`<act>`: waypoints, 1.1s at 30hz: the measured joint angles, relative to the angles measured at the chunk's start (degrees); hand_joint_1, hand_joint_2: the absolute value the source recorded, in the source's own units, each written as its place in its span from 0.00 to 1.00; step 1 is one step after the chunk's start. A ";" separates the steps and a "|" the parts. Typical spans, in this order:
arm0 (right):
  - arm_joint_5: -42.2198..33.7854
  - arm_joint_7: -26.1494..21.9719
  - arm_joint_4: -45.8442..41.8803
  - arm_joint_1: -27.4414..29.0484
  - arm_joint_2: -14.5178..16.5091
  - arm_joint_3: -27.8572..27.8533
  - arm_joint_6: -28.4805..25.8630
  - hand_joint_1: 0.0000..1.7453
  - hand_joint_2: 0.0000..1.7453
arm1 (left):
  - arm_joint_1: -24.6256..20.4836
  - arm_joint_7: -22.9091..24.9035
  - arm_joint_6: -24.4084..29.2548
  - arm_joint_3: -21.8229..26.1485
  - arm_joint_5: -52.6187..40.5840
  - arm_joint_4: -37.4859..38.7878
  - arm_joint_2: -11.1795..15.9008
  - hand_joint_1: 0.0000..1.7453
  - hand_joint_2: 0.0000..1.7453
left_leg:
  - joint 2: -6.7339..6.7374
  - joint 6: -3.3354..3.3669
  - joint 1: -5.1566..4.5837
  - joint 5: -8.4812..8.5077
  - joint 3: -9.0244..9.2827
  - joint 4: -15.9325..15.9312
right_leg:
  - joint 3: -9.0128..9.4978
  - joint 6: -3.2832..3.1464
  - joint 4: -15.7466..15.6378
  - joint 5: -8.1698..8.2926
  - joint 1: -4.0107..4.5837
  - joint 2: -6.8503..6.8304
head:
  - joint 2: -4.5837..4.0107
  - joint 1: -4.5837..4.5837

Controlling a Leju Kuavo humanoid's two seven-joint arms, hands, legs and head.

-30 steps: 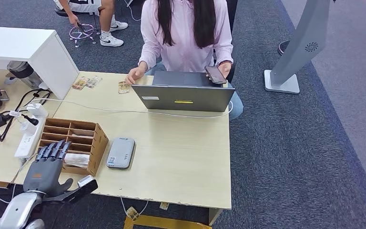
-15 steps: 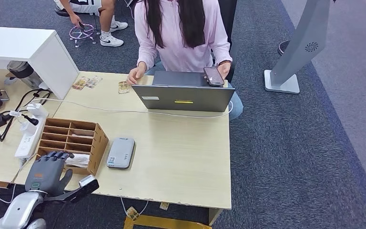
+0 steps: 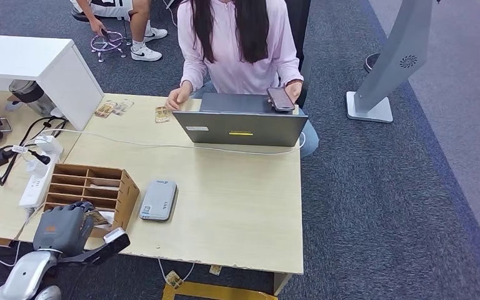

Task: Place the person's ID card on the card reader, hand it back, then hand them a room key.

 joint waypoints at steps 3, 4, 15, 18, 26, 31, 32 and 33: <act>0.00 -0.04 0.00 -0.01 0.00 0.00 0.00 0.00 1.00 | -0.14 -0.01 0.07 -0.02 0.45 0.00 -0.01 1.00 1.00 | 0.00 0.00 0.00 0.00 0.00 0.00 | 0.00 0.00 0.00 0.00 0.00 0.00 | 0.00 0.00; -0.01 -0.07 0.00 -0.01 0.00 0.00 0.00 0.00 1.00 | -0.18 -0.03 0.14 -0.03 0.57 0.00 -0.02 1.00 1.00 | 0.00 0.00 0.00 0.00 0.00 0.00 | 0.00 0.00 0.00 0.00 0.00 0.00 | 0.00 0.00; -1.61 -0.41 0.00 0.03 0.00 -0.02 -0.42 0.00 1.00 | 3.06 -3.14 4.36 -1.55 1.62 -7.98 0.56 1.00 1.00 | 0.00 0.00 -0.01 0.00 0.00 0.00 | 0.01 -0.01 0.00 0.01 0.00 0.01 | 0.00 0.00; -2.20 -0.42 0.01 0.05 0.01 -0.05 -0.55 0.00 1.00 | 5.16 -4.10 6.41 -2.63 1.62 -13.59 1.16 1.00 1.00 | 0.00 0.02 -0.01 -0.01 -0.01 0.00 | 0.01 0.01 0.00 0.00 0.00 0.00 | 0.00 0.00; -2.40 -0.54 0.00 0.08 0.02 -0.07 -0.62 0.00 1.00 | 5.99 -6.65 10.41 -3.78 4.29 -23.37 3.58 1.00 1.00 | -0.07 0.00 0.00 0.03 0.03 0.01 | -0.06 0.00 0.00 0.00 0.00 -0.12 | 0.00 -0.01; -0.48 -0.66 0.00 -0.39 0.00 0.23 0.35 0.00 1.00 | -7.82 -4.79 6.33 -4.86 3.49 -18.21 4.00 1.00 1.00 | -0.47 -0.03 0.01 0.35 -0.07 0.01 | -0.04 -0.06 0.00 0.17 0.01 -0.54 | 0.00 -0.01; -0.15 -0.68 -0.01 -0.57 0.00 0.40 0.55 0.00 1.00 | -11.05 -4.17 5.64 -5.32 3.03 -15.88 4.00 1.00 1.00 | -0.49 -0.05 0.01 0.43 -0.10 0.01 | -0.03 -0.08 0.00 0.25 0.01 -0.56 | 0.00 0.01; 0.07 -0.69 -0.01 -0.69 0.00 0.55 0.68 0.00 1.00 | -13.31 -3.81 5.28 -5.67 2.76 -14.13 4.00 1.00 1.00 | -0.49 -0.05 0.02 0.49 -0.13 0.01 | -0.02 -0.10 0.01 0.31 0.02 -0.56 | 0.00 0.01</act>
